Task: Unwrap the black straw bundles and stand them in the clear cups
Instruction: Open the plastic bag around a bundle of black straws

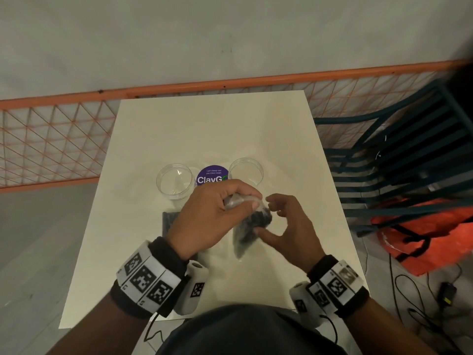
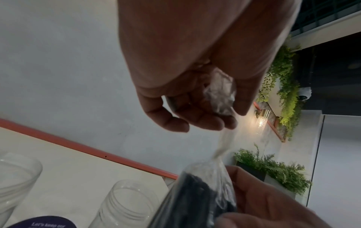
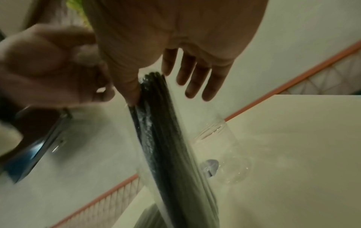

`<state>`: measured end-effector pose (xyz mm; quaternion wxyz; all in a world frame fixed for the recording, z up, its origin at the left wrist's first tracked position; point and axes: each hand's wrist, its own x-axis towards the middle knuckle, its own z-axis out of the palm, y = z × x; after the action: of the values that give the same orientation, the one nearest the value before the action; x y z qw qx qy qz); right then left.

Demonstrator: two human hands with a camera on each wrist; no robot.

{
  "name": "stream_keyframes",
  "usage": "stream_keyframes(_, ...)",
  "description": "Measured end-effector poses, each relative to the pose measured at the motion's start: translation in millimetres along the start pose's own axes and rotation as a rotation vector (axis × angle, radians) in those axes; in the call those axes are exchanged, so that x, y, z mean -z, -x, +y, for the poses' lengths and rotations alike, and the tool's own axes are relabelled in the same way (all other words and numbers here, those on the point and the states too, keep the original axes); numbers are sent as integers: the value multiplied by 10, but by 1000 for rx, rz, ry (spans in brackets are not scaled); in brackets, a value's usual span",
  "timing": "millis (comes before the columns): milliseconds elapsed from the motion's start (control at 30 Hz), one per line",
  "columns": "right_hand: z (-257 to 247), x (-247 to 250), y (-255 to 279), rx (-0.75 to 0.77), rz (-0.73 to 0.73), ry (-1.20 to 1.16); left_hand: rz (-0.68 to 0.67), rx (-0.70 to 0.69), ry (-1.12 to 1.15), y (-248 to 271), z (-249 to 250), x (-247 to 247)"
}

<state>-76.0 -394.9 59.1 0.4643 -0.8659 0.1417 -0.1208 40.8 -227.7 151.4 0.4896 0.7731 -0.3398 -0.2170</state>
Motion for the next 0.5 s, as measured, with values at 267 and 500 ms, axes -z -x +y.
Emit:
stream_keyframes(267,-172,240,51,11,-133,-12,15,19,57,-42,34,-18)
stream_keyframes(500,-237,169,-9,99,6,105,-47,1,11,-82,52,-108)
